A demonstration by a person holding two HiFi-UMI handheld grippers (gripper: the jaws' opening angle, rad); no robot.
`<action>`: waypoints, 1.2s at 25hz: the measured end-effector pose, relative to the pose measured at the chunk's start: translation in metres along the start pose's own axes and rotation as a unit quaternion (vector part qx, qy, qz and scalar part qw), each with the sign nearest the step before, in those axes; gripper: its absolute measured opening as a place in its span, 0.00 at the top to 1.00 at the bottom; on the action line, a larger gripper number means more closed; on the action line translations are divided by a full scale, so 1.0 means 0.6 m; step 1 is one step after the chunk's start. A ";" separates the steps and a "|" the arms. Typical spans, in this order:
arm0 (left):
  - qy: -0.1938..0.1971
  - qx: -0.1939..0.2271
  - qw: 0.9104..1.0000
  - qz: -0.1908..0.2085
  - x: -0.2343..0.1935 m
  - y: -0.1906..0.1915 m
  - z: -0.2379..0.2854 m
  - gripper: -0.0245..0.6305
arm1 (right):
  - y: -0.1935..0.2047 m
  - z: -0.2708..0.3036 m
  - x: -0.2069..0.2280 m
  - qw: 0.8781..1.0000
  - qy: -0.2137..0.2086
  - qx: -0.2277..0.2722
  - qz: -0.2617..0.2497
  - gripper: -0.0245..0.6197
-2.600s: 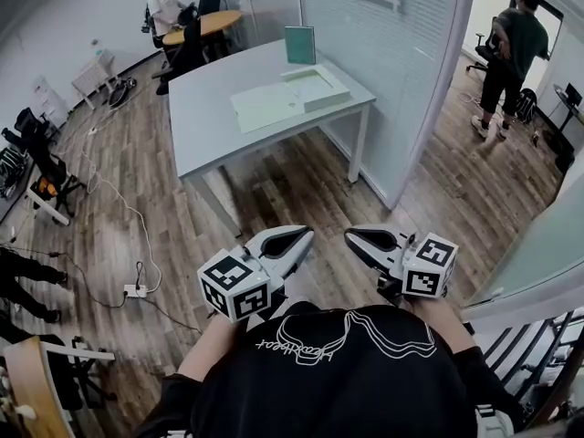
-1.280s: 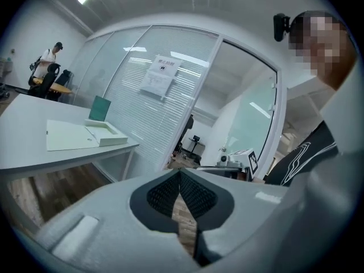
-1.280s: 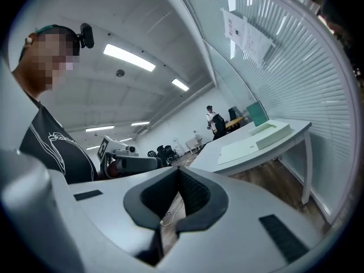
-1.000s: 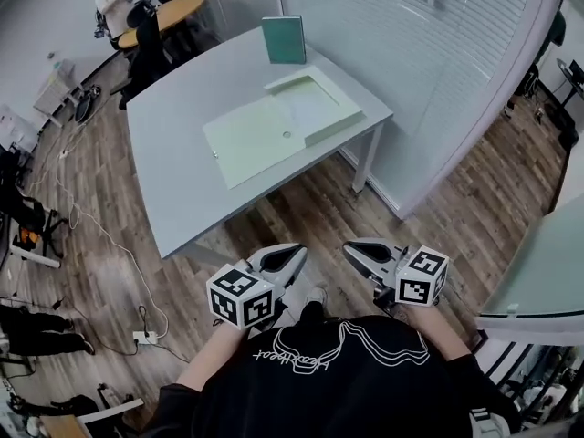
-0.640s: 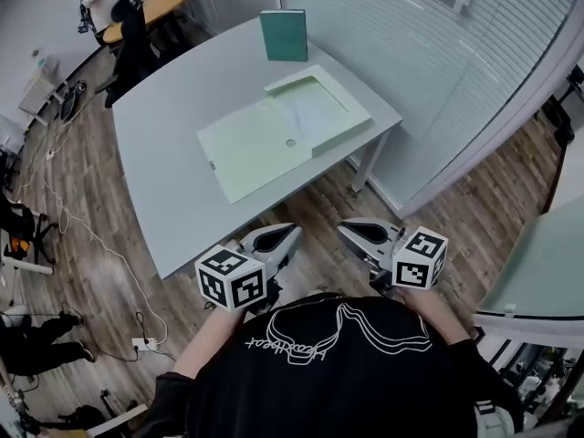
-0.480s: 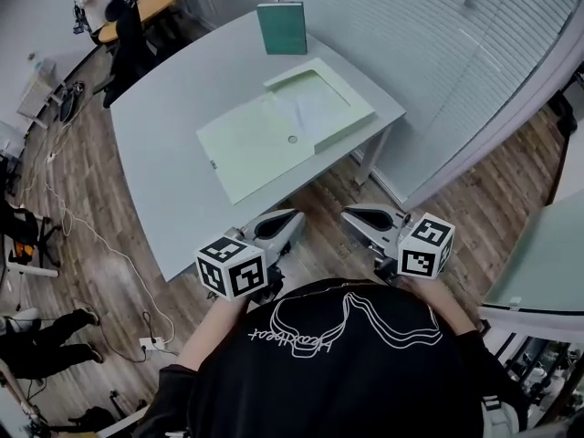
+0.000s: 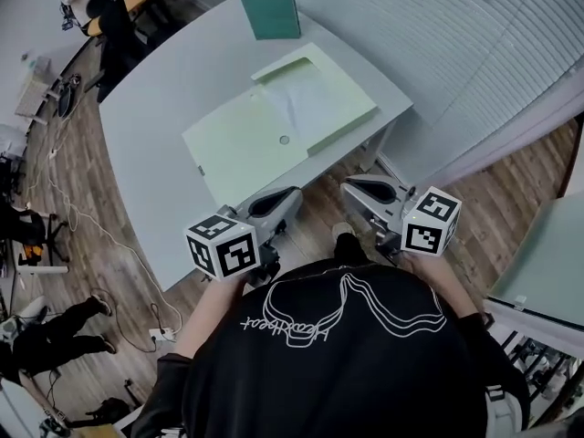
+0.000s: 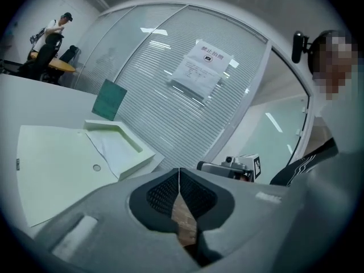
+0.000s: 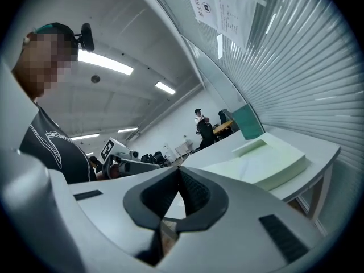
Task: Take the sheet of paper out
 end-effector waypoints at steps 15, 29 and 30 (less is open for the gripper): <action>-0.072 0.009 0.988 -0.136 -0.236 -0.117 0.187 0.94 | -0.117 0.109 0.287 0.998 -0.015 -0.050 0.038 0.95; -0.116 0.030 0.972 -0.202 -0.350 -0.072 0.224 0.81 | -0.113 0.121 0.352 0.994 -0.031 -0.095 0.053 0.95; -0.119 0.025 0.971 -0.206 -0.354 -0.066 0.226 0.81 | -0.113 0.122 0.352 0.993 -0.031 -0.098 0.053 0.95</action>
Point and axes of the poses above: the fingertips, and each gripper's own axes: z forward along the fingers, x to its right, y out of its underside, the point moved 5 cm from there along -z, backward along the fingers, and after that the axes turned 3 degrees about z, right-handed, at the moved point
